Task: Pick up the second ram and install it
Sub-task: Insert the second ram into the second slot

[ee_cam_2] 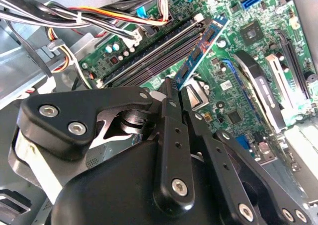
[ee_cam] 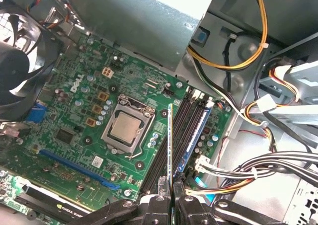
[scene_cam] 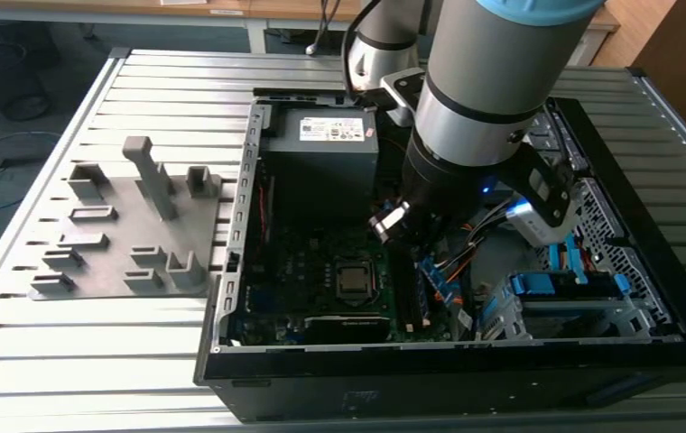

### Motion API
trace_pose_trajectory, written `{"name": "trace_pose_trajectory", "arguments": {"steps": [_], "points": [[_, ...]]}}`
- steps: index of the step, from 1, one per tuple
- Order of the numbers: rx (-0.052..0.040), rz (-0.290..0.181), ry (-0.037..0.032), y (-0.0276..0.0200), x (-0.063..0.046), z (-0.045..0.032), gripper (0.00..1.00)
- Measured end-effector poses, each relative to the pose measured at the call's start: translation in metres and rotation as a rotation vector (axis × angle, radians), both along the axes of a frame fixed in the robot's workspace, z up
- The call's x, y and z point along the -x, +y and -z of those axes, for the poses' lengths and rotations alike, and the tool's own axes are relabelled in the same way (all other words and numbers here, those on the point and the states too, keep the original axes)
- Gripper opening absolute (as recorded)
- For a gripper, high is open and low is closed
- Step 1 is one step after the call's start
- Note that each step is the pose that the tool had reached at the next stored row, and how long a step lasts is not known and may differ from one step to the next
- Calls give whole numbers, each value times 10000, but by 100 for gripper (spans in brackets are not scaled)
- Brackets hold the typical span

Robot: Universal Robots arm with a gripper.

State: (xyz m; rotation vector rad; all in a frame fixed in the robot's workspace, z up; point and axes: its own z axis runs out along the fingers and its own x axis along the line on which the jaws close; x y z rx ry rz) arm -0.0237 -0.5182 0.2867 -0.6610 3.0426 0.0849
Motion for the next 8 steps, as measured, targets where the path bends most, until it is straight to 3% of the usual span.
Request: {"name": "trace_pose_trajectory", "arguments": {"steps": [8], "points": [[0,298,0,0,0,1,14]]}}
